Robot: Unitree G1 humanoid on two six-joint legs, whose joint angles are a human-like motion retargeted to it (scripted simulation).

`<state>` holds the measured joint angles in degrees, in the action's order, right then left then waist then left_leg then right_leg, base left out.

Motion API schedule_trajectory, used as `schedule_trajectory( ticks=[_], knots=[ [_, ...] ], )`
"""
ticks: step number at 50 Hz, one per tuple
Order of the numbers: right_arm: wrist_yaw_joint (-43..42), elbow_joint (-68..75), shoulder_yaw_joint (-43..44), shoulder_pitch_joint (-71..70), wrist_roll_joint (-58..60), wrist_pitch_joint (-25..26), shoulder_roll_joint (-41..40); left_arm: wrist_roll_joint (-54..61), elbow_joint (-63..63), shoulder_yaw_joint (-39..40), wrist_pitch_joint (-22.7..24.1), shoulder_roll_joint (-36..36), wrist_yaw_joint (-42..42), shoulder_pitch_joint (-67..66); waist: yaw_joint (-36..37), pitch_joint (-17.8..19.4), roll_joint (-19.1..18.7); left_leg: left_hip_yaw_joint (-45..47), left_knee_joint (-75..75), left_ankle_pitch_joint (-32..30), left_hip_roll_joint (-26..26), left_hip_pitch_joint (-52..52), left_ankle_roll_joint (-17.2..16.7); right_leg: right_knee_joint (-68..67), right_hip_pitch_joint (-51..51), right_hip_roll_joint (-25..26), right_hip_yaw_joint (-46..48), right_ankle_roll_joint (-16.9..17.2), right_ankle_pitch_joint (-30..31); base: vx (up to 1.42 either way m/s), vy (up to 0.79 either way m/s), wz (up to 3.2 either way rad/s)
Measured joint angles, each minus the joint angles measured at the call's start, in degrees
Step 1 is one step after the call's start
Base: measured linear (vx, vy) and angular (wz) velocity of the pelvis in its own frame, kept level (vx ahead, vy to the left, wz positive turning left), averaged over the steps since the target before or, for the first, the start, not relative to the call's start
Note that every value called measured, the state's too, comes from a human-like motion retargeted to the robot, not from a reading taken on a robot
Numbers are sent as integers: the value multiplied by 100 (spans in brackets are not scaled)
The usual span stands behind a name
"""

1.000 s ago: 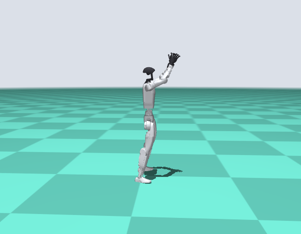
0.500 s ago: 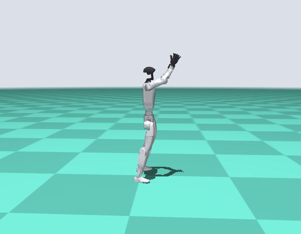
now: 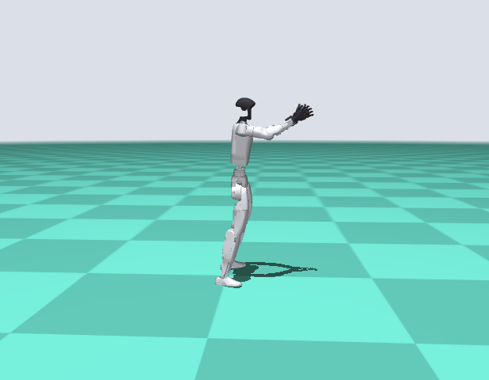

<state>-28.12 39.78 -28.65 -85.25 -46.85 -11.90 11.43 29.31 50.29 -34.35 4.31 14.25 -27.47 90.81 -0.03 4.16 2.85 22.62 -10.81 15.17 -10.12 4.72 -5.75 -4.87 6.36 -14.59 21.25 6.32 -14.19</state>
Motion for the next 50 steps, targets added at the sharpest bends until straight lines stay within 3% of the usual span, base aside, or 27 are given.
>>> schedule_trajectory(
  ticks=[5,10,14,20,31,37,45,50],
  knots=[
    [330,-199,268,711,-177,-116,-92,-508,-33,250,-17,-364,134,-527,244,120,32,-17,-95,63,18,55,58,-62,81,-45,9,-92,-31,3,2,0],
    [7,-544,583,1279,-92,-390,-331,-1103,-175,404,-173,-517,-437,-949,340,78,66,-20,-144,114,33,109,98,-109,141,-80,24,-107,-50,6,3,1],
    [-412,-836,858,1527,-107,-525,-563,-460,-293,722,-37,-777,-626,-1209,372,60,82,-30,-177,155,46,157,135,-122,210,-104,49,-111,-50,6,3,3],
    [-105,-1047,939,1637,-546,-196,-709,1210,-421,1236,229,-959,521,-1438,322,95,128,-47,-216,197,70,219,170,-116,308,-133,76,-135,-45,0,0,0],
    [-713,-278,844,1540,707,48,-795,209,-293,1387,140,-1134,-217,-1733,308,487,243,1,-166,127,144,-37,195,-180,-70,-199,-80,-182,10,-7,2,-5],
    [-899,330,929,2451,793,31,-1154,441,468,1501,185,-1596,-60,-2535,390,1041,230,23,-108,1,185,-474,243,-164,-590,-210,-189,-226,196,-17,3,-8],
    [-863,1754,961,4054,68,54,-1819,1114,2139,1595,-6,-2302,108,-3891,262,2209,170,-134,-182,-147,161,-1008,160,51,-895,-164,-15,-300,503,-16,2,17],
    [-612,2423,936,4895,-1,-19,-2231,1001,2687,1829,60,-2459,363,-4751,100,2531,176,-312,-56,-343,172,-1529,-9,73,-1348,-136,120,-381,615,-16,0,31]
  ],
)
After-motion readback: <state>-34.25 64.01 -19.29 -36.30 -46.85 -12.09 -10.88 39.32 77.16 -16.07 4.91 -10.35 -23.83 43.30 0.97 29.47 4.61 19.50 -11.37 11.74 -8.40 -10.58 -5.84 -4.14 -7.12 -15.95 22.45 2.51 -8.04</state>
